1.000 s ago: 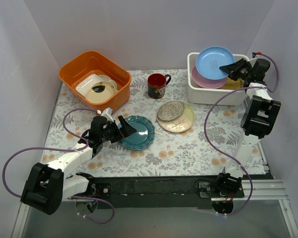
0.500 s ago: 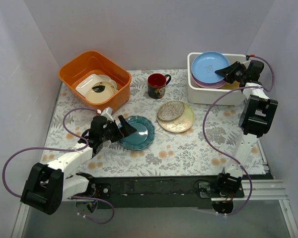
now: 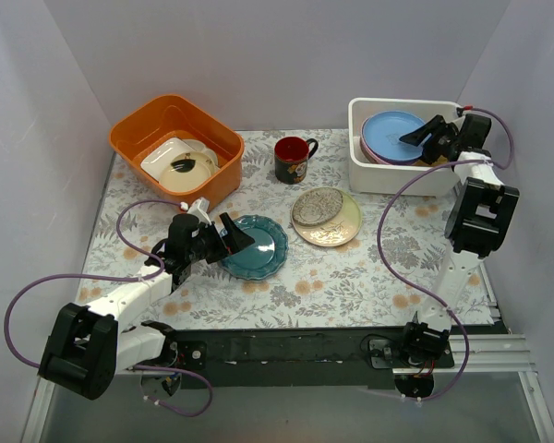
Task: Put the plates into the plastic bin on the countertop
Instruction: Place the plate in the plastic bin.
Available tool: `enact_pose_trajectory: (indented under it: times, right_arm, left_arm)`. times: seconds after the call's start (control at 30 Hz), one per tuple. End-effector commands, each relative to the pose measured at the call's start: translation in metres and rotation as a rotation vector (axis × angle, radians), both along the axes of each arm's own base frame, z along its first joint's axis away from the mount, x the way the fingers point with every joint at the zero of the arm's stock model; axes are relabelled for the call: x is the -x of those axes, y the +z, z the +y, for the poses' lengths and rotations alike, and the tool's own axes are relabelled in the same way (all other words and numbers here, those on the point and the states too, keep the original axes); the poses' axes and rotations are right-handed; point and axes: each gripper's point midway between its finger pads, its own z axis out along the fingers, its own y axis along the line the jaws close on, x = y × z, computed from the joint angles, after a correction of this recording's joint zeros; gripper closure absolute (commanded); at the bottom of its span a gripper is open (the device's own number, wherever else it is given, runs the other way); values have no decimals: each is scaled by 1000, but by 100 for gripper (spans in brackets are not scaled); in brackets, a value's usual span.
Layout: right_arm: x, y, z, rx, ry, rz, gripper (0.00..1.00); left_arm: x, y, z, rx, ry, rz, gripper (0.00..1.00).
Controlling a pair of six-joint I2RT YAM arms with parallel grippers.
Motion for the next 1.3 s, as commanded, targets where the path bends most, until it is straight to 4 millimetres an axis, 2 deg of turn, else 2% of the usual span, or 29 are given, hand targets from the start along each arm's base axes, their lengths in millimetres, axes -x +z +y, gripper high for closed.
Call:
enact_pose_trajectory:
  times: [0.0,0.17,0.33,0.37,0.5,0.77,1.0,1.27]
  right_arm:
    - [4,58,-5,101,-16,-110,29]
    - [11,87,-7,137,-38,-156,16]
    - [19,117,-11,190,-78,-207,8]
    - [21,120,-12,195,-85,-210,4]
    - [27,136,-18,239,-124,-234,2]
    - [40,150,-23,271,-177,-266,2]
    - [46,161,-12,246,-136,-294,2]
    - [53,158,9,246,-77,-285,2]
  left_arm:
    - [-6,20,-4,9,-16,-54,2]
    - [-4,21,-4,13,-17,-56,2]
    - [-3,20,-2,10,-11,-56,2]
    - [-3,19,-2,9,-11,-54,2]
    - [-2,20,-2,11,-11,-58,2]
    - [-1,21,-1,10,-7,-61,2]
    - [-1,20,0,11,-4,-58,2]
    - [-2,22,1,7,2,-60,2]
